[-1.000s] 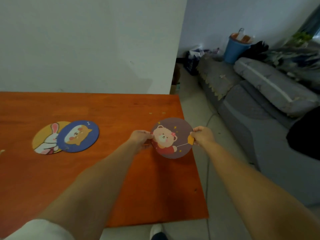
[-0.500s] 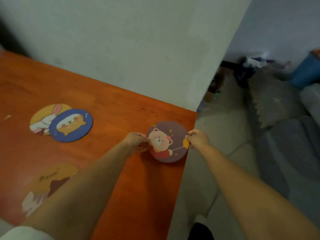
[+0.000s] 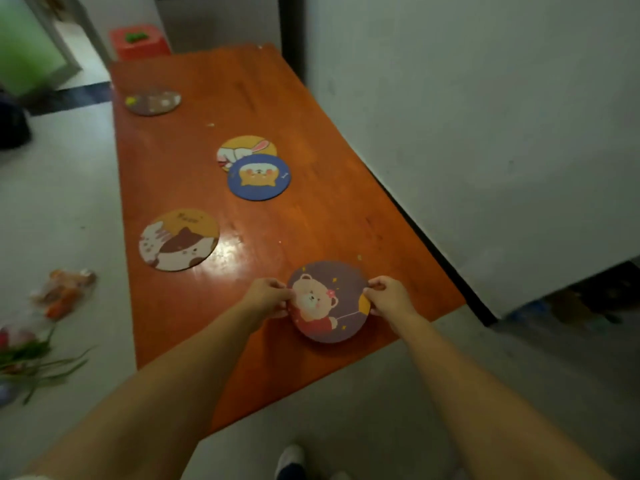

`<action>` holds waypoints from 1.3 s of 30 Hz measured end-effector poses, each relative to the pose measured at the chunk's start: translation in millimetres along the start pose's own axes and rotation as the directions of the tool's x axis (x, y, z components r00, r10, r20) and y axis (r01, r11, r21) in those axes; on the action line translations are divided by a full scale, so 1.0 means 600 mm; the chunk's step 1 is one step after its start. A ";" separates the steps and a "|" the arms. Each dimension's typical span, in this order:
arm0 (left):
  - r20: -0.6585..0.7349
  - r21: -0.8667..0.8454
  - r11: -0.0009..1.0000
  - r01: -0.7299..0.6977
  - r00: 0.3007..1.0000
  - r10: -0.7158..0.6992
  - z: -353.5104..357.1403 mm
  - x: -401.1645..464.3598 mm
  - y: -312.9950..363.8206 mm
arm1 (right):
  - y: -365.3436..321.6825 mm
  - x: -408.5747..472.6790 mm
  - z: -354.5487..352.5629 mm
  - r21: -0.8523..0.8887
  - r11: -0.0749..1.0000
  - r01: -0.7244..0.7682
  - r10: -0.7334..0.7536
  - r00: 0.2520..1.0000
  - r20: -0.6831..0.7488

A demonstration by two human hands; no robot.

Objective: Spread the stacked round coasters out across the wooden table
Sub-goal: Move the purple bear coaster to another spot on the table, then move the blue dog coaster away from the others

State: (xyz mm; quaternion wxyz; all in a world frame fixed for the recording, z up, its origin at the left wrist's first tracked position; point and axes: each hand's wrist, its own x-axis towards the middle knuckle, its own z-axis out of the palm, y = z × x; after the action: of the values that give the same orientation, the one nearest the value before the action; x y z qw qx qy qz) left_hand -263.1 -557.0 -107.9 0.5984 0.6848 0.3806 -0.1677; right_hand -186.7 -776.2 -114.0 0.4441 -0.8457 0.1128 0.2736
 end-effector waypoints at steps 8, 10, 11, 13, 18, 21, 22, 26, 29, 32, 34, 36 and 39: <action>-0.126 0.285 0.958 -0.027 0.990 0.065 0.004 -0.017 -0.061 | 0.015 -0.010 0.039 -0.261 0.954 0.146 -0.149 0.989 0.011; -0.157 0.418 0.905 -0.074 0.976 0.153 0.009 -0.013 -0.067 | 0.016 -0.013 0.045 -0.322 0.930 0.180 -0.192 0.981 -0.006; -0.154 0.479 0.873 -0.092 0.970 0.187 0.010 -0.011 -0.070 | 0.018 -0.015 0.048 -0.362 0.913 0.190 -0.207 0.978 -0.011; -0.115 0.593 0.798 -0.106 0.970 0.215 0.012 -0.009 -0.078 | 0.024 -0.019 0.053 -0.505 0.837 0.209 -0.251 0.968 -0.015; -0.090 0.760 0.644 -0.086 0.968 0.235 0.012 -0.010 -0.068 | 0.017 -0.034 0.057 -0.743 0.638 0.202 -0.329 0.944 -0.026; -0.031 0.738 0.663 -0.125 0.976 0.217 0.004 -0.007 -0.045 | 0.000 -0.035 0.040 -0.666 0.722 0.188 -0.276 0.961 -0.028; -0.017 0.709 0.690 -0.149 0.974 0.227 0.000 -0.006 -0.035 | -0.007 -0.035 0.030 -0.623 0.760 0.188 -0.267 0.963 -0.035; -0.040 0.617 0.751 -0.238 0.943 0.332 -0.009 -0.002 0.022 | -0.042 -0.037 -0.024 -0.506 0.844 0.176 -0.268 0.956 -0.115; -0.020 0.610 0.730 -0.307 0.915 0.402 0.001 -0.002 0.075 | -0.063 -0.038 -0.072 -0.487 0.856 0.176 -0.288 0.943 -0.165; 0.016 0.603 0.710 -0.364 0.895 0.445 0.031 -0.001 0.135 | -0.080 -0.028 -0.119 -0.472 0.862 0.183 -0.304 0.933 -0.194; 0.032 0.588 0.708 -0.391 0.886 0.464 0.060 0.001 0.173 | -0.087 -0.013 -0.153 -0.454 0.870 0.190 -0.309 0.929 -0.203; 0.016 0.568 0.714 -0.409 0.873 0.487 0.094 0.007 0.208 | -0.090 0.009 -0.190 -0.449 0.871 0.199 -0.318 0.925 -0.207; -0.030 0.539 0.727 -0.424 0.854 0.520 0.156 0.026 0.254 | -0.089 0.061 -0.255 -0.462 0.859 0.219 -0.337 0.922 -0.190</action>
State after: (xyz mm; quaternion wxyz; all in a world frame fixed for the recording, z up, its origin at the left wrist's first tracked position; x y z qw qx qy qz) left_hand -121.8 -639.6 -34.4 0.3795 0.9053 0.1862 -0.0424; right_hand -77.7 -867.8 -27.7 0.2615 -0.9589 -0.0168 0.1086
